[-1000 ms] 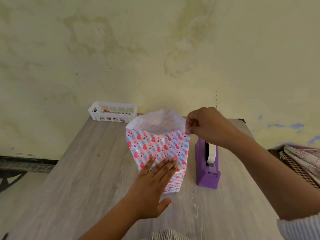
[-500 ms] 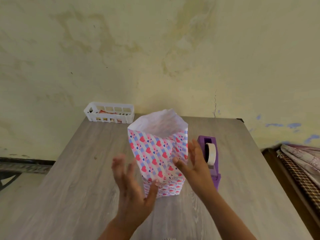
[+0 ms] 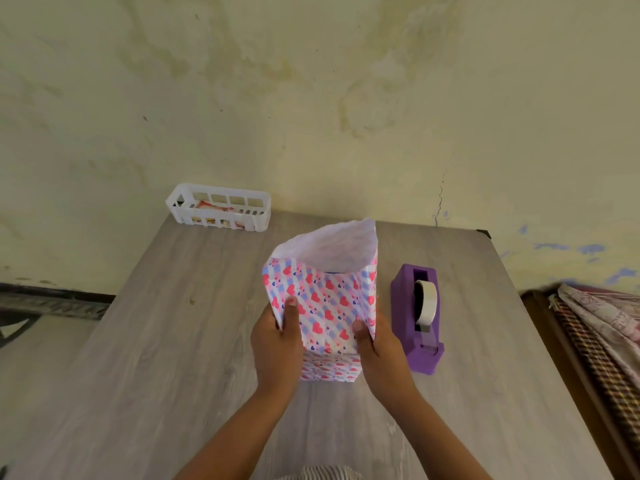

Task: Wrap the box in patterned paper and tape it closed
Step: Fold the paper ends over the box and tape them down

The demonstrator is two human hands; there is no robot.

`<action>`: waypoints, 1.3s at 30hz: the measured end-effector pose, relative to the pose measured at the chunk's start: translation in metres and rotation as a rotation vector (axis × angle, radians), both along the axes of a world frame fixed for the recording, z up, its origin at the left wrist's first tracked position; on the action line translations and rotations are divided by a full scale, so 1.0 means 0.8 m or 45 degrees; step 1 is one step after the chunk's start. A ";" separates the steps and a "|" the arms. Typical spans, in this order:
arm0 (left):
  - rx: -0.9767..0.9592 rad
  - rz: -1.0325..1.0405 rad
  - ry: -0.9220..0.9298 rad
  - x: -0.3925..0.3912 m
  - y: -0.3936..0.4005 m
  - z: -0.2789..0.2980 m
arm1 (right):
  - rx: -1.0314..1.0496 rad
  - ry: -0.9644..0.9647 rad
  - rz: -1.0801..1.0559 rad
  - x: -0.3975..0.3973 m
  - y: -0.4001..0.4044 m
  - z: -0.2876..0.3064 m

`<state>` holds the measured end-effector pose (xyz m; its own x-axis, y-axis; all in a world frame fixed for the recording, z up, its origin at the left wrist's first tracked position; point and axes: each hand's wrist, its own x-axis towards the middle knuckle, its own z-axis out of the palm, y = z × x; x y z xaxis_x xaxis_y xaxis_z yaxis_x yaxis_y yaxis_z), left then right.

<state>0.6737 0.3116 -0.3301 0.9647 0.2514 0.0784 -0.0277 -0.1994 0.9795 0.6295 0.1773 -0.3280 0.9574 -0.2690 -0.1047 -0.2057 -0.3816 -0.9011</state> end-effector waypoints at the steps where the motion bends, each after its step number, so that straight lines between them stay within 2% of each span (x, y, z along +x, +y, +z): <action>1: 0.011 0.029 0.000 0.003 -0.001 0.000 | -0.005 -0.007 -0.005 0.000 0.001 0.001; 8: -0.080 0.132 0.069 0.012 -0.010 -0.004 | -0.036 -0.024 -0.106 -0.003 0.009 -0.006; 9: -0.054 0.123 0.017 0.014 -0.008 0.000 | -0.053 -0.026 -0.123 -0.002 0.011 -0.007; 13: 0.373 -0.011 -0.615 -0.001 0.016 0.012 | -0.111 -0.032 -0.161 0.001 0.016 -0.008; 15: 0.654 -0.248 -0.939 -0.027 0.034 0.008 | -0.110 -0.017 -0.171 0.003 0.017 -0.008; 17: 1.000 -0.519 -1.087 -0.047 0.049 -0.008 | -0.124 -0.010 -0.178 0.005 0.017 -0.008; 20: 1.467 -0.688 -0.959 -0.053 0.060 -0.043 | -0.101 0.009 -0.187 0.005 0.018 -0.006; 23: 1.655 -0.754 -0.793 -0.047 0.061 -0.054 | -0.069 0.010 -0.188 0.003 0.018 -0.005; 28: 1.674 -0.825 -0.580 -0.034 0.043 -0.030 | -0.024 0.014 -0.182 0.003 0.010 -0.002; 34: 1.677 -0.911 -0.368 -0.010 0.009 -0.008 | -0.109 0.013 -0.186 0.005 0.002 -0.007; 39: 1.682 -0.970 -0.353 0.005 -0.003 -0.001 | -0.385 -0.032 -0.248 0.011 0.003 0.012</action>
